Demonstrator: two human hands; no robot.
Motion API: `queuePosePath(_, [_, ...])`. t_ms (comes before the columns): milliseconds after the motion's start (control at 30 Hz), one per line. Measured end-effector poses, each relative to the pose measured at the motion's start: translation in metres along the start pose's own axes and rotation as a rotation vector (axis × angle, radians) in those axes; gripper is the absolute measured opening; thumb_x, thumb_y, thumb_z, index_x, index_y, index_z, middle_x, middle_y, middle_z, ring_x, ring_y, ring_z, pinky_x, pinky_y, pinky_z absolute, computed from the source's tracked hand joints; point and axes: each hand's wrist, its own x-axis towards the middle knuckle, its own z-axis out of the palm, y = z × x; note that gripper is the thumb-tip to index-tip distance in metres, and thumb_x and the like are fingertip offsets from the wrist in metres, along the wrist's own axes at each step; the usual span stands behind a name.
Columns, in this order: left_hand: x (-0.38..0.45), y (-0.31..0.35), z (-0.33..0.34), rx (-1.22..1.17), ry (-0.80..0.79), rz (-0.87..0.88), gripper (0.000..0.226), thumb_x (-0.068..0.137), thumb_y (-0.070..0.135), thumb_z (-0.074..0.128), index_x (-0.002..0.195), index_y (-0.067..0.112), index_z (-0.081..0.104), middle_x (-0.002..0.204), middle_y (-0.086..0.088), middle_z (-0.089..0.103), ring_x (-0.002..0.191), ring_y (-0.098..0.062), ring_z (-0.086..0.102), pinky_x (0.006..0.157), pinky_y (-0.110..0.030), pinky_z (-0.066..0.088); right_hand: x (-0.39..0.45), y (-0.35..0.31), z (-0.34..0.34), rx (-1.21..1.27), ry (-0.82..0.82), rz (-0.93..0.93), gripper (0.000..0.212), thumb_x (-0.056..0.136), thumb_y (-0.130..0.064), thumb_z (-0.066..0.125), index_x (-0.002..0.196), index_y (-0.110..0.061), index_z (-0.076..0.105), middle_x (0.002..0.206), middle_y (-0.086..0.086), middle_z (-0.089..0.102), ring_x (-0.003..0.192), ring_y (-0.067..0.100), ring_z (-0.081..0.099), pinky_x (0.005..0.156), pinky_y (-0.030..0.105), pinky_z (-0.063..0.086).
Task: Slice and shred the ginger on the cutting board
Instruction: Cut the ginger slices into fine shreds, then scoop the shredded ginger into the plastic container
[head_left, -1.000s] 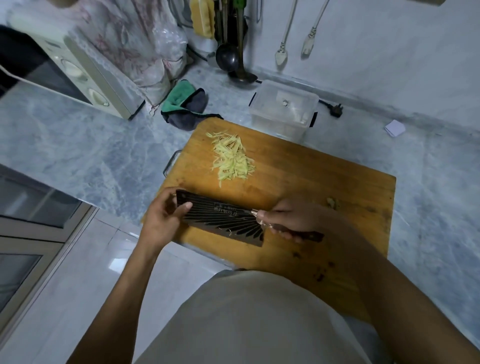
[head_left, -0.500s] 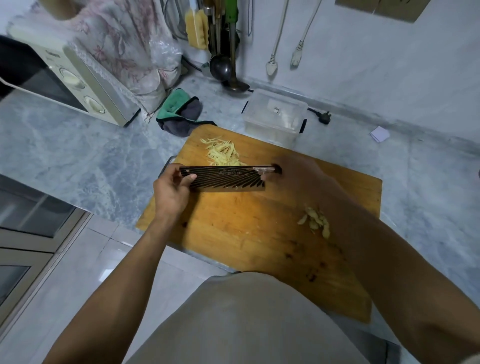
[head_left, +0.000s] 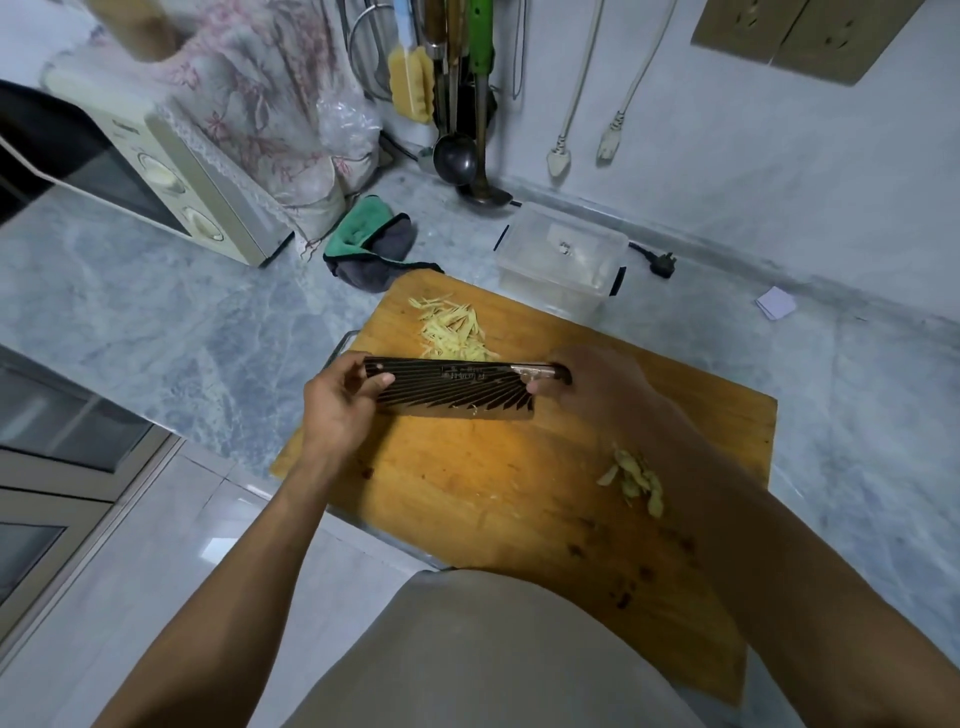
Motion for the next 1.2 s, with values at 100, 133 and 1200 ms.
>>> queuePosePath(100, [-0.002,0.011,-0.002,-0.031,0.070,0.030,0.008,0.085,0.012,0.075,0.088,0.017,0.070,0.084,0.007,0.070,0.080,-0.002,0.064,0.082,-0.021,0.052,0.001,-0.004,-0.003,-0.035,0.081,-0.016,0.031,0.095,-0.052,0.060,0.101,-0.021,0.061,0.088,-0.007,0.056,0.086,0.016,0.057,0.071,0.030,0.038])
queuePosePath(133, [-0.006,0.014,-0.006,-0.040,0.084,0.059,0.009,0.084,0.010,0.077,0.086,0.016,0.071,0.084,0.009,0.070,0.080,0.000,0.064,0.081,-0.018,0.051,-0.003,-0.006,-0.005,-0.039,0.089,-0.010,0.030,0.095,-0.049,0.062,0.101,-0.020,0.060,0.088,-0.006,0.055,0.085,0.016,0.056,0.071,0.030,0.040])
queuePosePath(1200, [0.015,0.063,0.023,0.313,-0.211,0.420,0.024,0.085,-0.005,0.065,0.094,0.015,0.076,0.091,0.004,0.065,0.088,-0.016,0.063,0.085,-0.027,0.052,-0.062,-0.034,0.018,-0.356,0.180,0.016,0.043,0.104,-0.025,0.050,0.146,-0.021,0.046,0.137,0.001,0.057,0.115,0.019,0.059,0.088,0.028,0.045])
